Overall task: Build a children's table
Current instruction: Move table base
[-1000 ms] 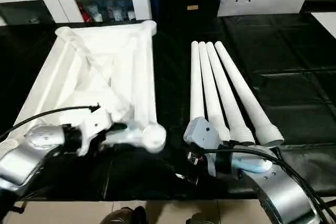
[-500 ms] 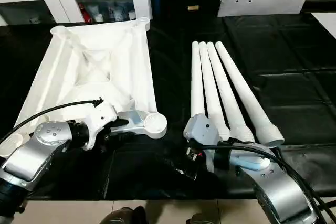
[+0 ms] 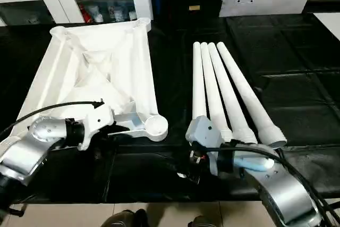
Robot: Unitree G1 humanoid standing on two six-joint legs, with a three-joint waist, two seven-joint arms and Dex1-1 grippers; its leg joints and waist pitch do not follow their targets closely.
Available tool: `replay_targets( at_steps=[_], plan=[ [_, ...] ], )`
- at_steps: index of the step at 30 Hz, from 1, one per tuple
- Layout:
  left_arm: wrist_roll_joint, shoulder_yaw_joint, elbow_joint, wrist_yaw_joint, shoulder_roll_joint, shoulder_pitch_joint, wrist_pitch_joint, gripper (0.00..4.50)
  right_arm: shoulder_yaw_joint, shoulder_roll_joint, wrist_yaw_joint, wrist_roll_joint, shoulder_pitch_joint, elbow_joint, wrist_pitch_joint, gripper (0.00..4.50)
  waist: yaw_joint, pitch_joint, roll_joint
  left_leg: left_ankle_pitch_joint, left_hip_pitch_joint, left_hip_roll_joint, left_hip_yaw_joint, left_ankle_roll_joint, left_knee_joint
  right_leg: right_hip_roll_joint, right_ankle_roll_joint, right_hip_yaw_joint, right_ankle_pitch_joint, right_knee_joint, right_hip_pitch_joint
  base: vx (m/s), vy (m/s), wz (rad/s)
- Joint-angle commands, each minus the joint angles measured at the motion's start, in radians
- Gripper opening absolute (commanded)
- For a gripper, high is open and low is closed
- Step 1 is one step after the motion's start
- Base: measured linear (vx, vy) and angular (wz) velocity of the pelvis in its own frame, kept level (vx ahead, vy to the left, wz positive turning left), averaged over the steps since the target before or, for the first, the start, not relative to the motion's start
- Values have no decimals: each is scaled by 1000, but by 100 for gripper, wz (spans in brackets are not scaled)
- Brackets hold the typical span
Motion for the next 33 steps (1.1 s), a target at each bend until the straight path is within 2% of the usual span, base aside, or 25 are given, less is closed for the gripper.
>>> replay_targets(
  at_steps=[1,3,5,8,11,13,14,15,16,17,18,20,21,22,23,24,25,26,27,29,30,33],
  plan=[
    [2,-30,28,-36,20,10,9,58,-6,-3,7,7,-2,6,-12,450,3,-65,-12,-150,37,94,-38,97,-80,-76,-289,30,96,-63,13,0,0,0],
    [18,-32,59,-39,19,-1,3,35,-8,-2,8,7,-3,6,-13,450,4,-69,-11,-99,37,93,-35,131,-71,-77,-303,27,183,-56,16,0,0,0],
    [28,-31,78,-33,17,-8,13,28,-9,-2,8,6,-3,6,-13,450,6,-67,-11,-109,36,93,-33,138,-70,-80,-307,26,170,-59,17,0,0,0],
    [36,-3,110,28,-7,-14,69,4,-16,8,-5,9,1,-1,-11,450,3,-62,-7,-172,38,96,-34,111,-77,-78,-314,26,83,-63,17,0,0,0],
    [13,24,70,59,-28,5,111,1,-22,22,-26,12,5,-9,-2,450,-3,-59,-11,-220,38,96,-36,82,-83,-78,-312,28,7,-69,18,0,0,0],
    [3,32,38,69,-37,18,122,1,-26,31,-38,14,7,-13,4,450,-10,-59,-11,-227,37,96,-36,77,-83,-79,-311,28,-5,-69,18,0,0,0],
    [-5,34,-20,83,-46,43,148,1,-32,49,-66,17,6,-18,22,450,-17,-57,-20,-227,34,96,-35,80,-83,-79,-311,30,-13,-72,17,0,0,0],
    [-9,31,-67,93,-53,64,173,1,-35,67,-90,17,4,-21,33,450,-18,-57,-19,-215,33,96,-36,86,-82,-81,-308,30,-28,-72,19,0,0,0],
    [-10,26,-80,90,-54,71,164,1,-34,72,-96,17,3,-24,37,450,-18,-59,-18,-204,34,95,-36,89,-81,-80,-305,29,-27,-72,18,0,0,0],
    [-10,25,-83,89,-54,73,161,1,-34,73,-98,17,3,-24,38,450,-17,-59,-22,-187,35,95,-34,99,-79,-77,-300,30,-23,-74,15,0,0,0],
    [-10,22,-89,84,-56,77,151,1,-32,76,-101,17,3,-26,40,450,-14,-61,-21,-172,37,93,-31,107,-77,-76,-296,30,-16,-75,13,0,0,0],
    [14,-2,-105,65,-44,94,73,1,-44,107,-141,22,-3,-27,65,450,-10,-67,-29,-145,36,95,-32,117,-76,-74,-292,28,12,-72,16,0,0,0],
    [40,-25,-113,44,-19,102,29,1,-65,144,-192,19,-19,-12,77,450,-12,-68,-29,-120,32,94,-32,129,-76,-74,-288,27,39,-68,16,0,0,0],
    [40,-25,-113,44,-19,102,29,1,-65,144,-192,19,-19,-12,77,450,-13,-69,-25,-119,34,92,-30,131,-75,-72,-287,25,44,-65,13,0,0,0],
    [64,-47,-120,24,4,109,-5,29,-85,178,-240,16,-35,5,86,450,-11,-72,-26,-120,37,93,-31,130,-75,-71,-285,25,43,-65,12,0,0,0],
    [68,-50,-122,21,8,110,-10,57,-89,183,-248,16,-38,8,87,450,-11,-71,-22,-121,38,94,-30,125,-77,-70,-284,24,41,-63,9,0,0,0],
    [53,-26,-131,36,-1,113,-8,57,-110,208,-261,49,-52,8,106,450,-11,-71,-21,-128,40,94,-29,120,-77,-69,-284,23,37,-63,9,0,0,0],
    [39,-10,-142,42,-7,114,1,60,-112,215,-268,53,-61,8,114,450,-8,-76,-25,-124,41,95,-28,115,-75,-72,-289,25,51,-60,11,0,0,0],
    [6,31,-170,57,-19,117,10,65,-118,237,-292,54,-90,12,135,450,-5,-85,-34,-104,42,94,-26,113,-72,-73,-301,22,70,-56,14,0,0,0],
    [-20,64,-210,67,-27,123,36,84,-119,261,-324,40,-121,23,140,450,4,-88,-26,-92,43,94,-24,105,-70,-70,-298,21,77,-53,10,0,0,0],
    [-32,78,-237,71,-28,128,62,97,-123,279,-363,19,-143,38,153,450,9,-93,-31,-86,47,94,-22,95,-70,-68,-300,20,87,-51,8,0,0,0],
    [-34,89,-278,79,-19,138,98,117,-125,298,-428,-30,-179,70,182,450,16,-96,-34,-103,50,92,-18,63,-71,-65,-289,21,82,-51,6,0,0,0]
  ],
)
